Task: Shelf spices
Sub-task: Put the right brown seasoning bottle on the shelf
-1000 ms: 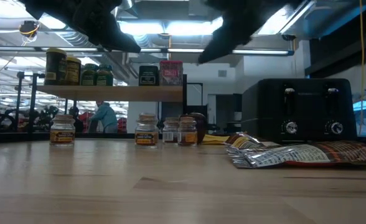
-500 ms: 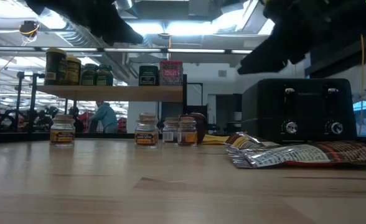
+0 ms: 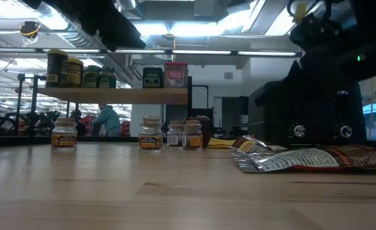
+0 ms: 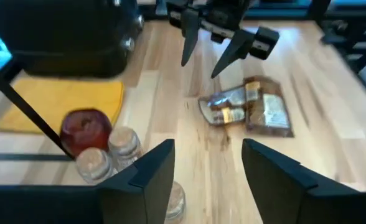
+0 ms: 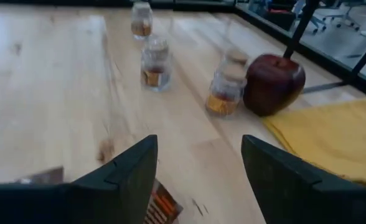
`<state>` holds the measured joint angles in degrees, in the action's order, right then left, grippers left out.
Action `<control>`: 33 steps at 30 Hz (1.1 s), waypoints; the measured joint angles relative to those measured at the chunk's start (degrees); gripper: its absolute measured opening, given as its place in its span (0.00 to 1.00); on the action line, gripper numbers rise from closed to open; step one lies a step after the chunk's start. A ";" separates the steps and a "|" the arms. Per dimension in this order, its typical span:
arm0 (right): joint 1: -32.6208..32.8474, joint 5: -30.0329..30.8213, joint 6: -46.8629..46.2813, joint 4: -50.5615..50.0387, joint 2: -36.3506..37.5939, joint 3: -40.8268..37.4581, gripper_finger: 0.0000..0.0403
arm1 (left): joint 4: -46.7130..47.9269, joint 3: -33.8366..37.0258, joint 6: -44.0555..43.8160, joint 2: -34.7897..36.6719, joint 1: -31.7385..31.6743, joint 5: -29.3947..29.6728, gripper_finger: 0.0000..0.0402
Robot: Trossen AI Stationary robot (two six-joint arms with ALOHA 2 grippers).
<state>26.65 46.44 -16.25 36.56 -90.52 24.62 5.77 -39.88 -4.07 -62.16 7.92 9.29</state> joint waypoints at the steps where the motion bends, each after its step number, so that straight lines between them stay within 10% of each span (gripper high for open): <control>1: 0.00 0.09 0.00 0.70 -1.14 0.00 0.59 | -0.44 0.00 -0.55 -1.26 0.57 1.09 0.46; 19: -0.04 4.57 1.14 4.48 -5.01 0.02 0.59 | -2.85 -0.02 -3.18 -20.94 -1.01 4.16 0.43; 33: -0.04 6.62 1.04 3.58 -5.01 0.04 0.59 | -8.73 -0.09 -3.87 -21.67 -3.69 4.63 0.45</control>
<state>26.61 53.06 -15.21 40.14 -95.53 24.67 -2.96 -39.97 -7.94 -83.83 4.23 13.91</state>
